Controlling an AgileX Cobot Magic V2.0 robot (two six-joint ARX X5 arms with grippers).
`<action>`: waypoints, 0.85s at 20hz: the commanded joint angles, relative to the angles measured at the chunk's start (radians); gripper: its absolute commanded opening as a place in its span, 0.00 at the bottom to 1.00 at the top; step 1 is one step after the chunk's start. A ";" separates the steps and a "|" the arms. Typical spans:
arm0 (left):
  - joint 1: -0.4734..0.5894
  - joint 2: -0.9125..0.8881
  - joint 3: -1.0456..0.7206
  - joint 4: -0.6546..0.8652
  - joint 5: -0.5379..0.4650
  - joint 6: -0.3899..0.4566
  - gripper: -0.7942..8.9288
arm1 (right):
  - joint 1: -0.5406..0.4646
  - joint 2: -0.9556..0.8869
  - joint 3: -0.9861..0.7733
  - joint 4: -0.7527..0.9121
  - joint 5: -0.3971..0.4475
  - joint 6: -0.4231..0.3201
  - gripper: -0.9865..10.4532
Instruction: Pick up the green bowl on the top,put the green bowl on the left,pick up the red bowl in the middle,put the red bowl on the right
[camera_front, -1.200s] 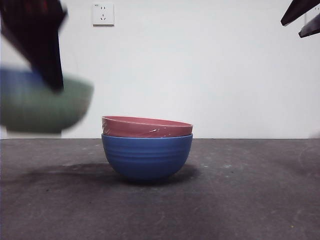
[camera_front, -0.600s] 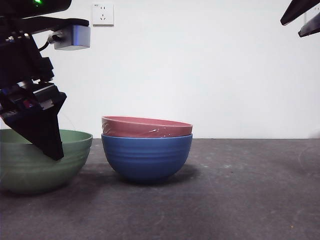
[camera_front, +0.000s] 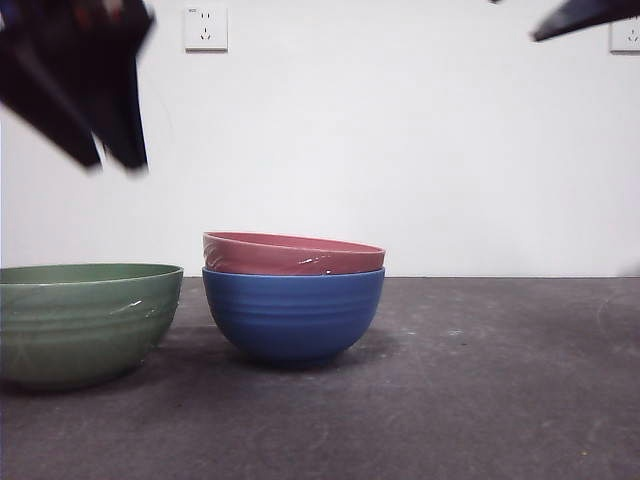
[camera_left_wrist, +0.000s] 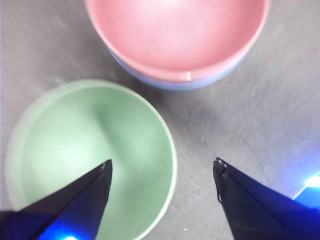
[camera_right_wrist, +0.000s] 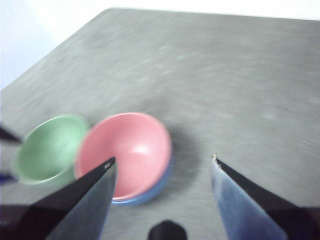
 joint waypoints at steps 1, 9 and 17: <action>0.029 -0.094 0.052 -0.043 -0.045 -0.022 0.44 | 0.098 0.113 0.106 -0.069 0.002 -0.065 0.36; 0.335 -0.443 0.080 -0.222 -0.041 -0.038 0.44 | 0.402 0.550 0.487 -0.333 0.146 -0.199 0.33; 0.467 -0.509 0.079 -0.369 0.019 -0.040 0.44 | 0.533 0.803 0.545 -0.321 0.228 -0.240 0.33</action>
